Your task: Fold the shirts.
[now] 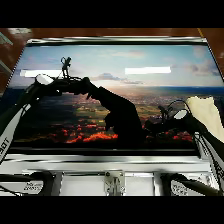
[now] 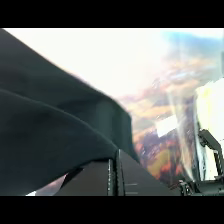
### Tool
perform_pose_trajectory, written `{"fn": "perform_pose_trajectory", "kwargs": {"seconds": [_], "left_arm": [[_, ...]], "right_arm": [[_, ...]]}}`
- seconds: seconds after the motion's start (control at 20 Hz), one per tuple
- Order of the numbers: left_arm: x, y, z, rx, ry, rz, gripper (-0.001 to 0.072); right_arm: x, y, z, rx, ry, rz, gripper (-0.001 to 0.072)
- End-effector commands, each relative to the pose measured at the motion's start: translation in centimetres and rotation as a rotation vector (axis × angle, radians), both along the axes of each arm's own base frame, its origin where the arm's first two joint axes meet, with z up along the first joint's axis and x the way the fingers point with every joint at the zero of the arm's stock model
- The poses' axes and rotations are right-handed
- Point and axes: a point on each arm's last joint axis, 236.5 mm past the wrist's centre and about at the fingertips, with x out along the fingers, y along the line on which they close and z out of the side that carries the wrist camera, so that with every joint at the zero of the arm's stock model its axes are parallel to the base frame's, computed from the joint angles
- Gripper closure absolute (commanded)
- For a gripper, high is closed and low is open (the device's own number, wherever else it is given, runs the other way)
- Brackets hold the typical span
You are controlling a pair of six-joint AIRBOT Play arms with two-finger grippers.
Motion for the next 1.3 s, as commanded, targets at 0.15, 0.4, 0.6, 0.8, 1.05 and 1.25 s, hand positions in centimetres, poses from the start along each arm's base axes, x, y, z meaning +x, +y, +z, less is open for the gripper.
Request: {"fn": "perform_pose_trajectory", "kwargs": {"seconds": [0.15, 0.4, 0.6, 0.8, 1.05, 1.25], "left_arm": [[-1.8, 3.6, 19.5, 0.025, -0.5, -0.039, 0.0675], [-12.8, 6.9, 41.8, 0.019, -1.046, 0.047, 0.0674], [-22.9, 9.5, 51.9, -0.022, -1.345, 0.179, 0.0674], [-26.5, 12.1, 54.5, 0.07, -1.472, 0.308, 0.0674], [-21.6, 14.3, 51.3, 0.216, -1.331, 0.381, 0.0674], [-13.5, 14.7, 44.5, 0.349, -1.13, 0.327, 0.0674]], "right_arm": [[7.1, -1.8, 15.8, -0.167, -0.54, 0.352, 0.0645], [7.9, -3.1, 44.6, -0.339, -1.33, 0.165, 0.0645], [0.9, -3.6, 57.9, -0.331, -1.679, 0.005, 0.0644], [-2.0, -2.7, 56.4, -0.28, -1.586, 0.032, 0.0644], [-2.3, -2.0, 44.1, -0.232, -1.022, 0.17, 0.0644], [-0.3, -2.4, 33.9, -0.204, -0.623, 0.239, 0.0644]]}}
